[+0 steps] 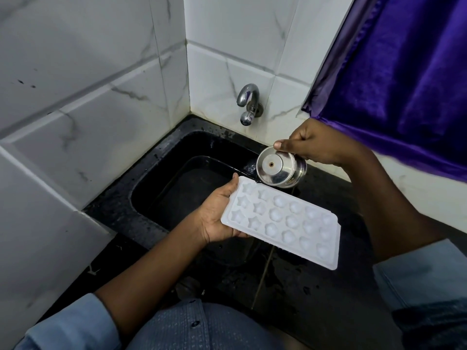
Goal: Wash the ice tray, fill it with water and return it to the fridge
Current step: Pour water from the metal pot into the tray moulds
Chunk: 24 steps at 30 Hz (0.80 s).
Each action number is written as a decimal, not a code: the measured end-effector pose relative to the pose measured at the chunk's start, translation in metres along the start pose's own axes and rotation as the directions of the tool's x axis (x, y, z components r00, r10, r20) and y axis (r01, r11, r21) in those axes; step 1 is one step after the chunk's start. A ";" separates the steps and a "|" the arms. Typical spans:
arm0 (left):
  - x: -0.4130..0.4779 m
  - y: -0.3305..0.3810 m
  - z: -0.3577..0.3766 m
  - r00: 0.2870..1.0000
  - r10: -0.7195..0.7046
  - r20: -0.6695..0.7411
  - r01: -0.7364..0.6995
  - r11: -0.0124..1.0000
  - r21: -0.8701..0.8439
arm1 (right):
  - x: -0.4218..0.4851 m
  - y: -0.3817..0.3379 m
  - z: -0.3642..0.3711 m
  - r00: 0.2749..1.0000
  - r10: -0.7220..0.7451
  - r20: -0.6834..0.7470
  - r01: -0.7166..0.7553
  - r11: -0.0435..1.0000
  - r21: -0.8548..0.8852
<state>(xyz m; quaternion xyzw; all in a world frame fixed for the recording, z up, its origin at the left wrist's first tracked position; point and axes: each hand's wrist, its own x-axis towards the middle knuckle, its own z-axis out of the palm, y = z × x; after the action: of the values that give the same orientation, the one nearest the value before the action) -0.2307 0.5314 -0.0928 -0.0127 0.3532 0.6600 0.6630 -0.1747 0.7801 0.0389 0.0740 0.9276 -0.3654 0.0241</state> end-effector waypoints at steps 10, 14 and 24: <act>-0.001 -0.001 -0.004 1.000 0.006 -0.007 -0.006 1.000 0.029 | 0.001 -0.004 0.004 1.000 0.004 -0.009 -0.005 1.000 -0.026; -0.001 0.000 -0.005 1.000 0.014 0.002 -0.014 0.999 0.030 | 0.000 -0.007 0.006 1.000 -0.004 -0.011 0.003 0.999 -0.053; -0.004 -0.001 -0.006 1.000 -0.003 -0.021 0.004 0.999 0.038 | 0.000 -0.012 0.004 1.000 0.005 -0.022 -0.006 0.999 -0.039</act>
<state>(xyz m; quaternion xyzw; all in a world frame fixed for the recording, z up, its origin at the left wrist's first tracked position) -0.2324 0.5247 -0.0959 -0.0077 0.3726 0.6517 0.6606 -0.1763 0.7688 0.0445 0.0800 0.9345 -0.3465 0.0164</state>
